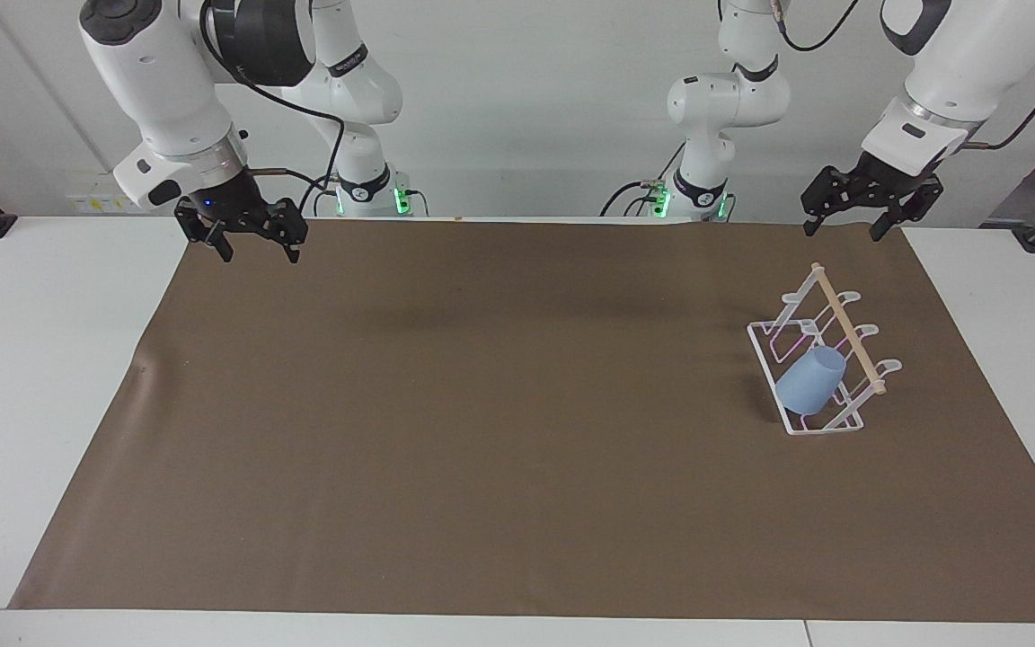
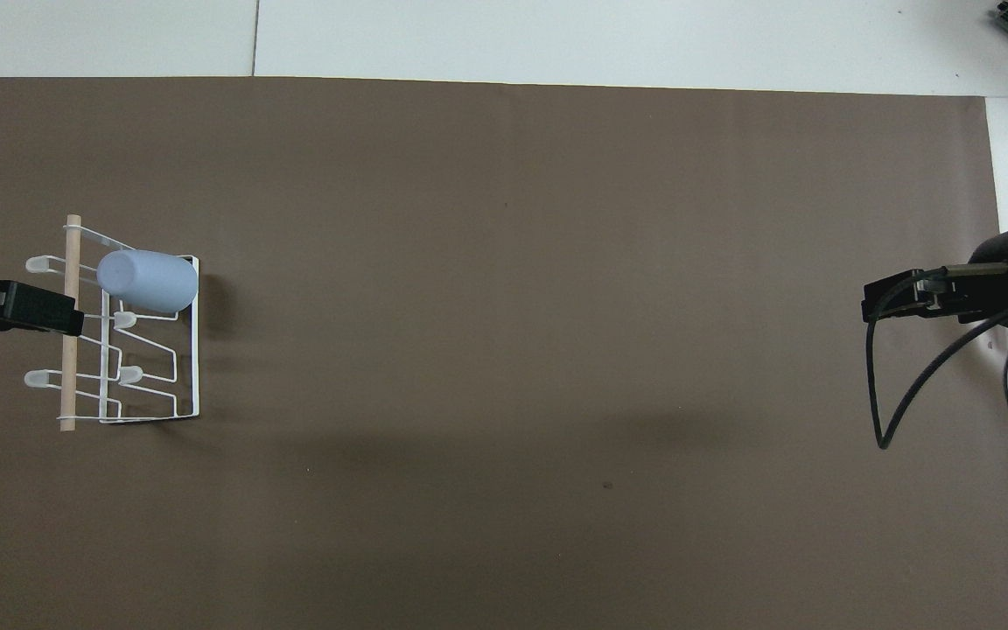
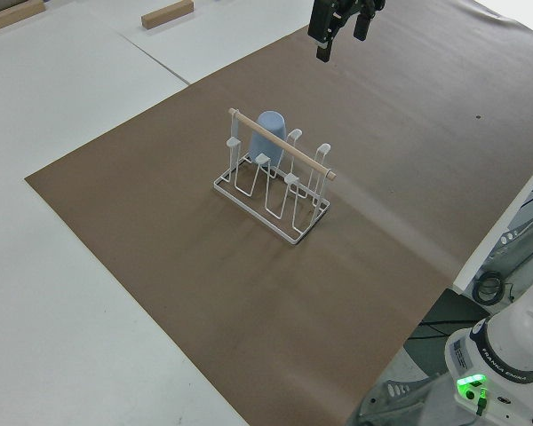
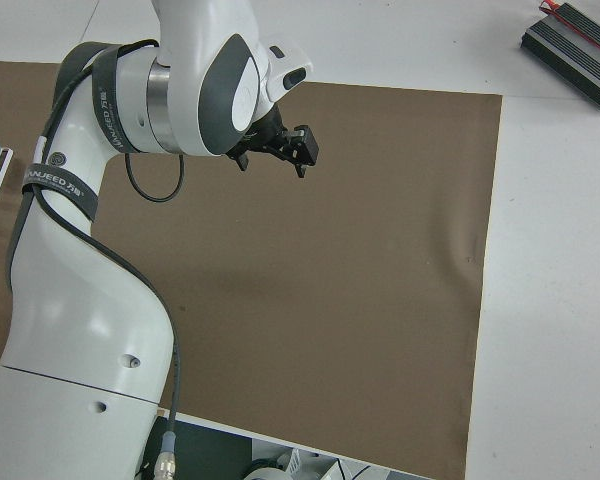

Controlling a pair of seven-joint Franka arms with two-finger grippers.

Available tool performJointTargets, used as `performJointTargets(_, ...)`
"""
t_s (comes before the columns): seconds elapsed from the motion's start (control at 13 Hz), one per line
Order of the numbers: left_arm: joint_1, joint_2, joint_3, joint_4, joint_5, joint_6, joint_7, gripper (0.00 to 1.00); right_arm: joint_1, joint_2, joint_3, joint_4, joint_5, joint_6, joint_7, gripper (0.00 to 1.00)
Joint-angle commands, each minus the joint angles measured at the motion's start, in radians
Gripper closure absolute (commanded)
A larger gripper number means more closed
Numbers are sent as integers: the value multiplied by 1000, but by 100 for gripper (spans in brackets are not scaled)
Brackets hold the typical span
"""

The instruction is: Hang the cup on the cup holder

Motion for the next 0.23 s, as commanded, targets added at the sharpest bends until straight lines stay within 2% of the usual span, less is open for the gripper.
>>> performJointTargets(0.0,-4,-41,3,-57,9,35,14,0,-13,-16,4,-20,22,19,-27,0)
performJointTargets(0.15,-4,-41,3,-57,9,37,12,0,-13,-16,2,-20,22,19,-27,0)
